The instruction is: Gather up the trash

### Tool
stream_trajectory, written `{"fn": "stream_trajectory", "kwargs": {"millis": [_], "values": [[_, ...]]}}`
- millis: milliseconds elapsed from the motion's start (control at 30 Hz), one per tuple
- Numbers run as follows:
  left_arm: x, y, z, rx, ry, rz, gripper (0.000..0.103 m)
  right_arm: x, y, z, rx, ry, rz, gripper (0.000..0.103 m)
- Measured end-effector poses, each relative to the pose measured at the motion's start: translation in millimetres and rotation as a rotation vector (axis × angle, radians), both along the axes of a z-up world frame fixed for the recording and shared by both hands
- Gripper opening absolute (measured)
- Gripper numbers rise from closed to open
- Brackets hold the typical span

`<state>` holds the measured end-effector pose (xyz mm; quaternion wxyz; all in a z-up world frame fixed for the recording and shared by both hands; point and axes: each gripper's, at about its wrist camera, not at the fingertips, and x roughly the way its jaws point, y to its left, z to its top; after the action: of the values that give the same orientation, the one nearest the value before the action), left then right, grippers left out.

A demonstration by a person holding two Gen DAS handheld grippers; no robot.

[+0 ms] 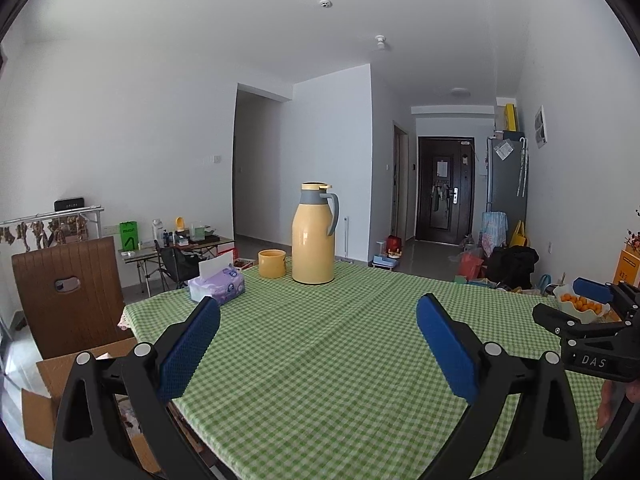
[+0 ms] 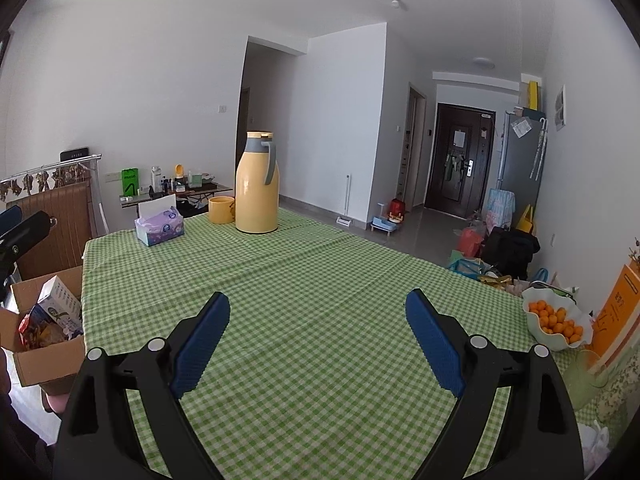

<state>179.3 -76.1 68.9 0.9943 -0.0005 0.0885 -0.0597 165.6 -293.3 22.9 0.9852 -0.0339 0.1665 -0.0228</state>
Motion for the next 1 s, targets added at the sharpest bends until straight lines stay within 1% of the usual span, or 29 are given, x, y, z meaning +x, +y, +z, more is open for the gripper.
{"fn": "stream_trajectory", "kwargs": {"millis": [167,333,400,567,700,833,1000], "values": [[-40.7,15.9,-21.6,0.02,0.026,0.036,0.095,-30.9,12.2,-17.5,0.008,0.023,0.031,0.086],[-80.2,27.8,-39.1,0.022,0.045,0.056,0.095,-64.5,27.2,-35.4,0.007,0.032,0.051,0.086],[-95.4,32.3,-43.6,0.02,0.04,0.061,0.095,-78.8,32.8,-40.5,0.006,0.026,0.049,0.086],[-125.4,45.0,-59.4,-0.01,0.068,0.051,0.095,-107.8,50.2,-52.5,-0.023,0.033,0.067,0.086],[-131.4,54.7,-67.8,0.016,0.074,0.064,0.095,-116.7,58.7,-59.9,-0.018,0.04,0.079,0.086],[-129.4,63.4,-67.6,-0.006,0.086,0.069,0.095,-115.1,66.7,-59.1,-0.036,0.042,0.077,0.086],[-125.9,65.4,-66.6,0.0,0.087,0.06,0.095,-116.9,67.3,-55.7,-0.028,0.031,0.061,0.086]]}}
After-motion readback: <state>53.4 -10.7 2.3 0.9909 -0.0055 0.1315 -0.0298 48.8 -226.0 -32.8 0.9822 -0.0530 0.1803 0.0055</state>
